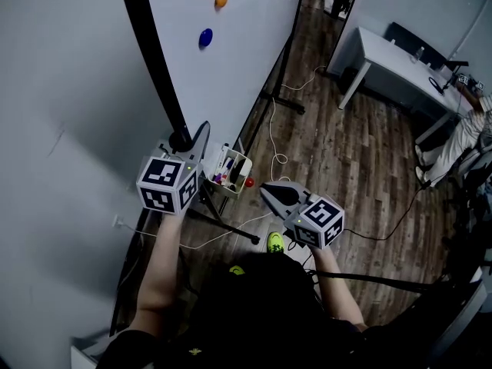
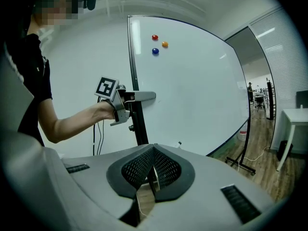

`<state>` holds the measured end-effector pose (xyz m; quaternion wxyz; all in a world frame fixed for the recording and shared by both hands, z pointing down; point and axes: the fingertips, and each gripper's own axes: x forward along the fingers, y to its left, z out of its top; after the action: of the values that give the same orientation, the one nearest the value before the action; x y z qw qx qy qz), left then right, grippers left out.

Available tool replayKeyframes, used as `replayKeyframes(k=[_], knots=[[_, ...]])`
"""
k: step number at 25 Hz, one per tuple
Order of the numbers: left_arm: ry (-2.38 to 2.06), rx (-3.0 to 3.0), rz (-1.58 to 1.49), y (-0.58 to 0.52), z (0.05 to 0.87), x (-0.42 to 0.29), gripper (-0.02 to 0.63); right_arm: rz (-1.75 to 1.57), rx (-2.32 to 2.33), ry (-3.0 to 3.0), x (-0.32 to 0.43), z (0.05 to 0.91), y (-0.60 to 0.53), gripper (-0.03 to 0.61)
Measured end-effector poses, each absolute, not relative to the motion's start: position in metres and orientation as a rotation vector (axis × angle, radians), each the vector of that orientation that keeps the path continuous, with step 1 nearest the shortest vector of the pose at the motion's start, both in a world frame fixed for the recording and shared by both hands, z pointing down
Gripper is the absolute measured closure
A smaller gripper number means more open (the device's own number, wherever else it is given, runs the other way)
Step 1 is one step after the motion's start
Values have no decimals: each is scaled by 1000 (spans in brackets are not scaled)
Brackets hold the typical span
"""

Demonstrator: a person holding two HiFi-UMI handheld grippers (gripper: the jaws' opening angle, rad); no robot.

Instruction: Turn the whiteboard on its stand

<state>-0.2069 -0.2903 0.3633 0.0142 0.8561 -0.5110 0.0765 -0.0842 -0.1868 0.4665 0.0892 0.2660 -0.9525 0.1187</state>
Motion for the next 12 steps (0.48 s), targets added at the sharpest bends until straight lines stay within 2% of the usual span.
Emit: replayKeyframes(k=[12], knots=[[-1583, 2657, 212, -301, 373, -207, 546, 362, 801, -2806, -73, 484, -175, 581]])
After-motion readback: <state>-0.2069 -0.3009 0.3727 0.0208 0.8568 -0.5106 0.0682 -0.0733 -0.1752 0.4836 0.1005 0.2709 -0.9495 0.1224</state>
